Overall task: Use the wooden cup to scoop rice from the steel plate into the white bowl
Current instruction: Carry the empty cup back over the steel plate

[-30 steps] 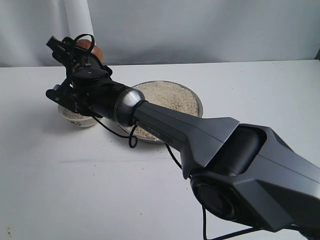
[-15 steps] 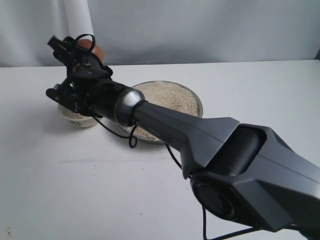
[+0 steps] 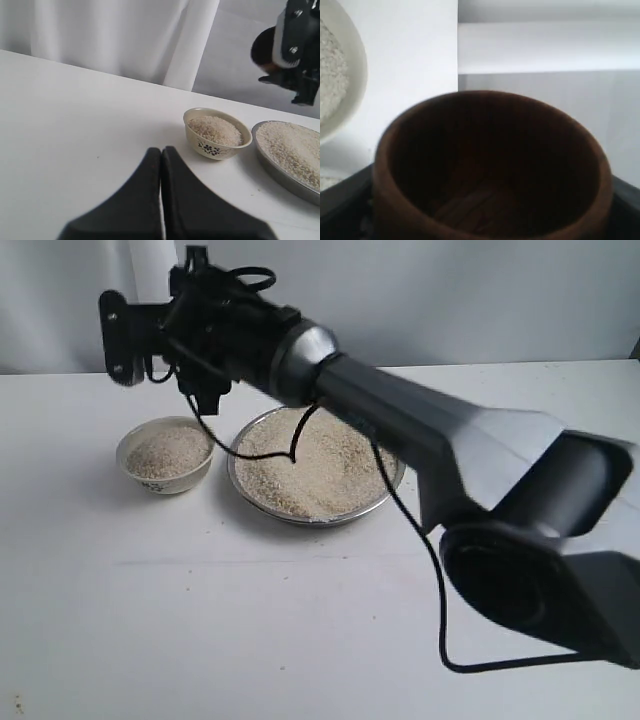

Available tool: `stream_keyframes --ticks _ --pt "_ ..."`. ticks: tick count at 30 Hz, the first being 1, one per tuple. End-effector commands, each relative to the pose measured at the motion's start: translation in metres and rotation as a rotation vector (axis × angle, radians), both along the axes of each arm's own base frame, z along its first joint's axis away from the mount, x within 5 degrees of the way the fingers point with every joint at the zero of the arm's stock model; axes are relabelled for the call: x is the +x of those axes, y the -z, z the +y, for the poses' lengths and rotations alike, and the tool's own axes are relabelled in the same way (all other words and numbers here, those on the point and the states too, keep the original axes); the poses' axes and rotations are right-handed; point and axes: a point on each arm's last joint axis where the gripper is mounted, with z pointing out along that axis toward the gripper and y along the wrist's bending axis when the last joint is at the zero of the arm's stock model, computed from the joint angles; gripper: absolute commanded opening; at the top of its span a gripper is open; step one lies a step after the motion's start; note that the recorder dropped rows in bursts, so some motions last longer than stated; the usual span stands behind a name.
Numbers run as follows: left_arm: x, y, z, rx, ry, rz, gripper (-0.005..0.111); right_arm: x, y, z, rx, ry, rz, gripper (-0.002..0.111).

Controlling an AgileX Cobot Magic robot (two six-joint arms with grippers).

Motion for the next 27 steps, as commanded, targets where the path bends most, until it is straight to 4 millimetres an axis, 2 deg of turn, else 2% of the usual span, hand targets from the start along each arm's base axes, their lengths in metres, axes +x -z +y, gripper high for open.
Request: stream_keyframes --ticks 1,3,6,9,10,12,17,20,27 --pt "0.0 -0.001 0.0 -0.006 0.004 -0.008 0.0 0.001 -0.036 -0.04 0.098 0.158 0.197 0.0" --pt "0.0 -0.001 0.0 -0.006 0.004 -0.008 0.0 0.005 -0.041 -0.063 0.063 0.251 0.276 0.0" --pt "0.0 -0.001 0.0 -0.006 0.004 -0.008 0.0 0.012 -0.035 -0.094 0.01 0.366 0.409 0.0" --pt "0.0 -0.001 0.0 -0.006 0.004 -0.008 0.0 0.022 -0.027 -0.112 -0.026 0.393 0.438 0.0" --pt "0.0 -0.001 0.0 -0.006 0.004 -0.008 0.0 0.024 -0.02 -0.117 -0.087 0.376 0.442 0.0" --pt "0.0 -0.001 0.0 -0.006 0.004 -0.008 0.0 0.026 -0.003 -0.123 -0.225 0.354 0.437 0.0" --pt "0.0 -0.001 0.0 -0.006 0.004 -0.008 0.0 0.029 0.024 -0.133 -0.442 0.346 0.411 0.0" --pt "0.0 -0.001 0.0 -0.006 0.004 -0.008 0.0 0.033 0.036 -0.135 -0.497 0.352 0.398 0.0" --pt "0.0 -0.001 0.0 -0.006 0.004 -0.008 0.0 0.043 0.083 -0.13 -0.647 0.284 0.376 0.0"
